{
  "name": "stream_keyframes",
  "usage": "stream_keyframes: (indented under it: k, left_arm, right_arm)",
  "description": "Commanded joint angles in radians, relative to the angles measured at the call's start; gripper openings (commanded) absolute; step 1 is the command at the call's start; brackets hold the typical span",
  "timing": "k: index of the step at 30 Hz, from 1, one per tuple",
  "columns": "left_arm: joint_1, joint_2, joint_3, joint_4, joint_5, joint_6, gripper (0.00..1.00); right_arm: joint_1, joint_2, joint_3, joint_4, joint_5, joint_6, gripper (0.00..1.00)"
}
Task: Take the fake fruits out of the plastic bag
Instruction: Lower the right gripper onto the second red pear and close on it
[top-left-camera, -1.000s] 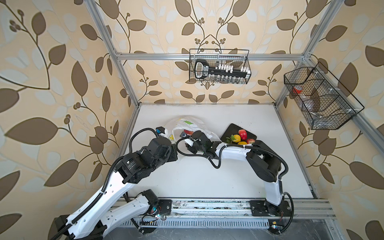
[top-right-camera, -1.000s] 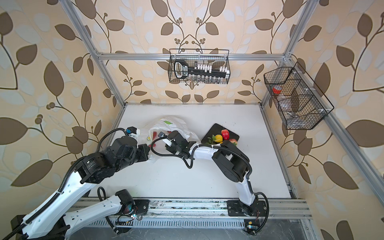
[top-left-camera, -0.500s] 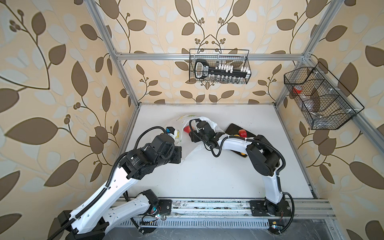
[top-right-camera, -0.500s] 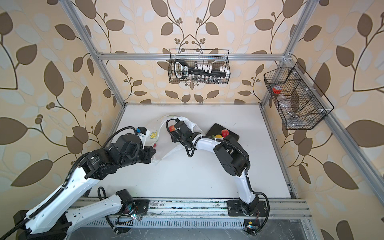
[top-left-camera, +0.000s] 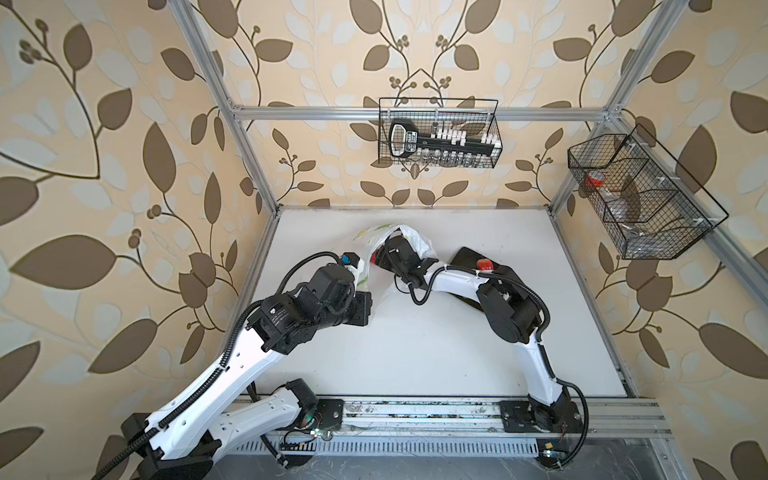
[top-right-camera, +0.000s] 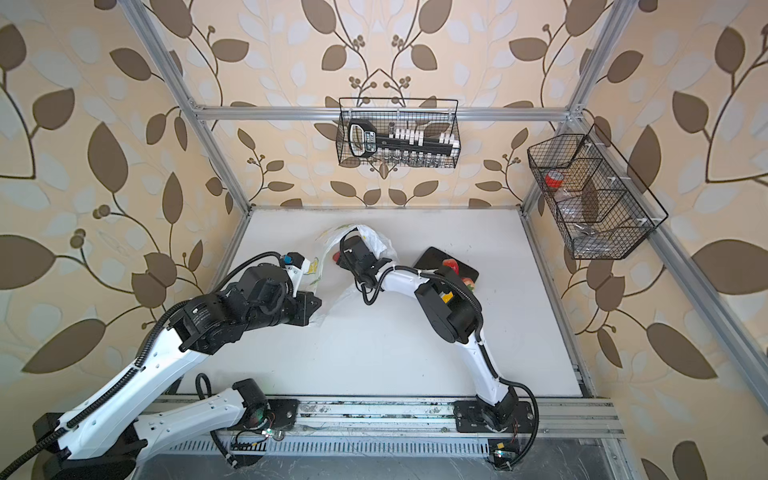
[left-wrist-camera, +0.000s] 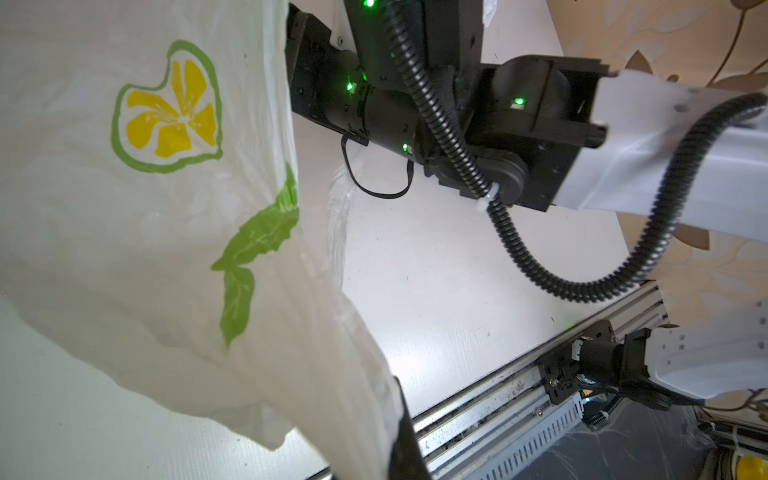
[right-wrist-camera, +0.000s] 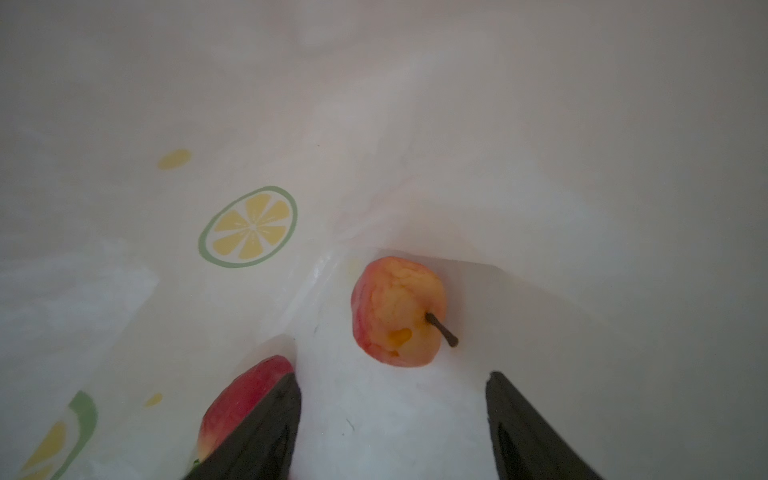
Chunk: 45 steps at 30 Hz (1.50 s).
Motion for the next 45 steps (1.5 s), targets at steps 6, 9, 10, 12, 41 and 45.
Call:
stream_keyframes:
  k: [6,9,10,12,41,45]
  left_arm:
    - [-0.003,0.026,0.005,0.05,0.077,0.016,0.0]
    - [-0.003,0.037,0.011,0.059,0.106,0.027,0.0]
    - [-0.002,0.039,0.012,0.063,0.115,0.031,0.0]
    - [-0.002,0.044,0.014,0.069,0.144,0.036,0.0]
    - [-0.003,-0.01,-0.001,0.081,0.064,0.017,0.0]
    - [-0.003,-0.027,-0.013,0.075,0.021,0.002,0.0]
  right_arm:
    - [-0.005,0.109,0.116,-0.039,0.033,0.104,0.84]
    - [-0.005,0.148,0.163,-0.065,0.04,0.123,0.88]
    - [-0.005,0.161,0.177,-0.07,0.043,0.127,0.88]
    - [-0.005,0.193,0.217,-0.094,0.049,0.142,0.88]
    - [-0.002,0.35,0.418,-0.267,0.076,0.133,0.42]
    - [0.0,0.332,0.411,-0.241,0.077,0.1,0.34]
